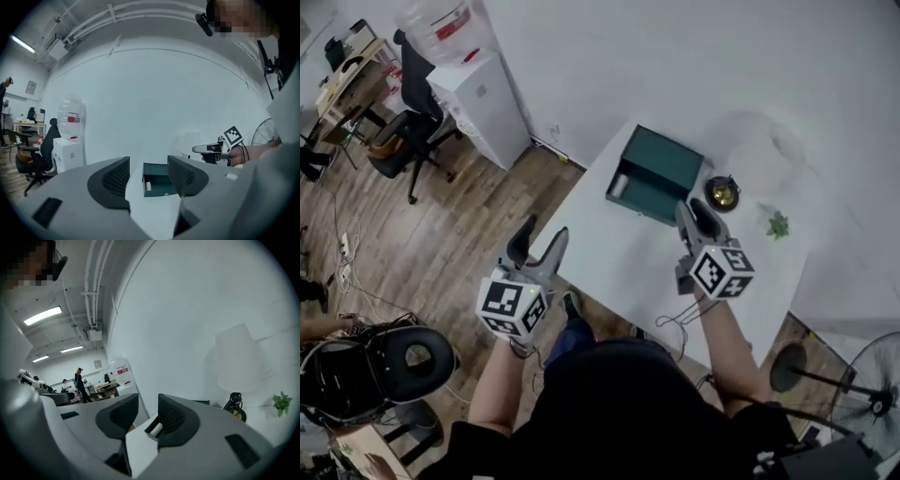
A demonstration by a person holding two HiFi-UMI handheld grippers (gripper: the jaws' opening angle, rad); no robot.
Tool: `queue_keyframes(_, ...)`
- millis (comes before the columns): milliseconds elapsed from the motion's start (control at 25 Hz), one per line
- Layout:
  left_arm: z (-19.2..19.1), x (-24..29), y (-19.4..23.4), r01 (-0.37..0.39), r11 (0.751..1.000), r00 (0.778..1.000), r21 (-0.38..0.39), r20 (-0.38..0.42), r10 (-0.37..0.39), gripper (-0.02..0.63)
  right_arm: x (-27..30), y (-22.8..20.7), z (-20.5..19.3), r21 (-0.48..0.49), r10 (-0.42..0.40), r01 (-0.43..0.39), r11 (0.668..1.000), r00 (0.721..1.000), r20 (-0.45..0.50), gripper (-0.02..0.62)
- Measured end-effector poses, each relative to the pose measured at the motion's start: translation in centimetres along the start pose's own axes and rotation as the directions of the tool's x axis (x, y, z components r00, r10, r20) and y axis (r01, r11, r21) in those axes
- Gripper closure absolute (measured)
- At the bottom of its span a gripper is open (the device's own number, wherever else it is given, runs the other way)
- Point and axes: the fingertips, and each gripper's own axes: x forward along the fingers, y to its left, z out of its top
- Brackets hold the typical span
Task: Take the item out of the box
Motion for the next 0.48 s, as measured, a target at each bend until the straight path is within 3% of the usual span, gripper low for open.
queue_keyframes(320,-2.0,5.8,7.3,0.175,0.983,0.98,-0.046,-0.088,-0.178,0.357,6.5,1.2,-2.7,0.061,-0.128,0.134,0.989,0.987,-0.099,0.459)
queue_keyframes(480,-3.4,7.7,9.0,0.208,0.975,0.967,-0.076,-0.131,-0.217,0.357,10.0,0.2,-6.0,0.134,-0.123,0.154,0.979,0.969,-0.213,0.462)
